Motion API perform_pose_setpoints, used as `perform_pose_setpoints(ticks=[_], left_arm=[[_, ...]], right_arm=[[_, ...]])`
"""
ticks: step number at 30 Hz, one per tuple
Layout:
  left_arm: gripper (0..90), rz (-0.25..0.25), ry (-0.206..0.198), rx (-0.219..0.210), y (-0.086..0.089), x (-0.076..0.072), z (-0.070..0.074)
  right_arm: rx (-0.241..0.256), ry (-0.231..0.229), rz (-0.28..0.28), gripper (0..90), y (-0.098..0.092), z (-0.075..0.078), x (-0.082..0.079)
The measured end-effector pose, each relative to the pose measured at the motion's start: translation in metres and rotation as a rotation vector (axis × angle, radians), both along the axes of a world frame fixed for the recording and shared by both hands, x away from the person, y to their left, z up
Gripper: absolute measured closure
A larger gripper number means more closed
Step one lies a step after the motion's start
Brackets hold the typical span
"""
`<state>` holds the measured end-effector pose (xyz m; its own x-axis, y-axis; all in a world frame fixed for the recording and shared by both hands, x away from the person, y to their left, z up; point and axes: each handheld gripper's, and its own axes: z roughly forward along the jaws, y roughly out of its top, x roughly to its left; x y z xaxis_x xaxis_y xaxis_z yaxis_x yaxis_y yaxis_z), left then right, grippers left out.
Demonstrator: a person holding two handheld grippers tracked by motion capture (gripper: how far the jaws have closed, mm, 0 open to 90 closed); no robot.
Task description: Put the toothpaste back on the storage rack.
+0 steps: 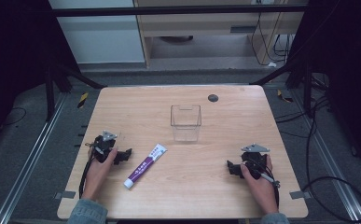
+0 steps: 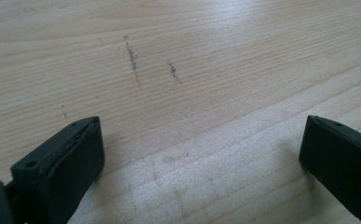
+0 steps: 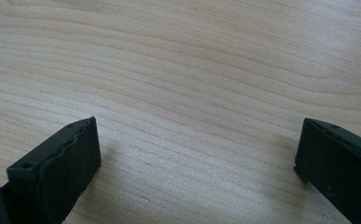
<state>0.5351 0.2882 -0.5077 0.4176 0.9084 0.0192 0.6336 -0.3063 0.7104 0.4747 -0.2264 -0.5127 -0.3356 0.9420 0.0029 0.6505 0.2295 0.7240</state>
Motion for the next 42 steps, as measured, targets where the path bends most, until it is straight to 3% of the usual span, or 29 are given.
perform_pose_setpoints(ticks=[6, 7, 12, 13, 21, 23, 25, 26, 28, 31, 34, 37, 40, 42], left_arm=[[0.0, -0.010, -0.001, 0.010, 0.000, -0.001, 0.001], [4.2, -0.013, -0.014, 0.035, -0.001, -0.004, 0.005], [3.5, -0.017, -0.033, 0.036, -0.004, -0.012, 0.017], [3.5, -0.030, -0.040, 0.038, -0.008, -0.018, 0.024], [2.4, -0.104, -0.047, 0.071, -0.024, -0.035, 0.039], [2.6, -0.108, -0.049, 0.035, -0.026, -0.039, 0.043], [3.0, -0.117, -0.011, -0.040, -0.027, -0.043, 0.048], [4.1, -0.122, 0.001, -0.052, -0.028, -0.047, 0.052], [4.9, -0.123, 0.005, -0.037, -0.029, -0.054, 0.058], [4.9, -0.140, 0.028, -0.056, -0.029, -0.060, 0.066], [4.9, -0.157, 0.044, -0.012, -0.033, -0.064, 0.075], [5.0, -0.189, 0.089, -0.010, -0.040, -0.066, 0.079], [6.0, -0.215, 0.109, 0.029, -0.050, -0.066, 0.080], [6.5, -0.231, 0.121, 0.032, -0.055, -0.065, 0.081]], right_arm=[[0.000, 0.000, 0.000, 0.3, 0.000, 0.000, 0.000], [0.000, 0.001, -0.001, 0.3, 0.000, 0.000, 0.000], [-0.004, -0.001, -0.001, 0.3, 0.000, 0.000, 0.000], [-0.003, -0.002, 0.001, 0.3, 0.000, 0.000, -0.001], [-0.003, -0.002, 0.000, 0.3, 0.000, 0.000, -0.001], [-0.003, -0.002, 0.001, 0.3, 0.000, 0.000, -0.001], [-0.004, -0.002, -0.002, 0.3, 0.000, 0.000, 0.000], [-0.002, -0.002, -0.005, 0.3, 0.000, 0.000, 0.000], [-0.003, -0.001, -0.002, 0.3, 0.000, 0.000, 0.002], [-0.008, -0.003, 0.000, 0.3, -0.001, 0.000, 0.002], [-0.011, -0.004, 0.001, 0.3, -0.001, 0.000, 0.002], [-0.009, -0.002, 0.000, 0.3, -0.001, 0.000, 0.002], [-0.007, -0.003, -0.001, 0.3, 0.000, 0.000, 0.002], [-0.005, -0.001, -0.003, 0.3, 0.000, 0.000, 0.001]])
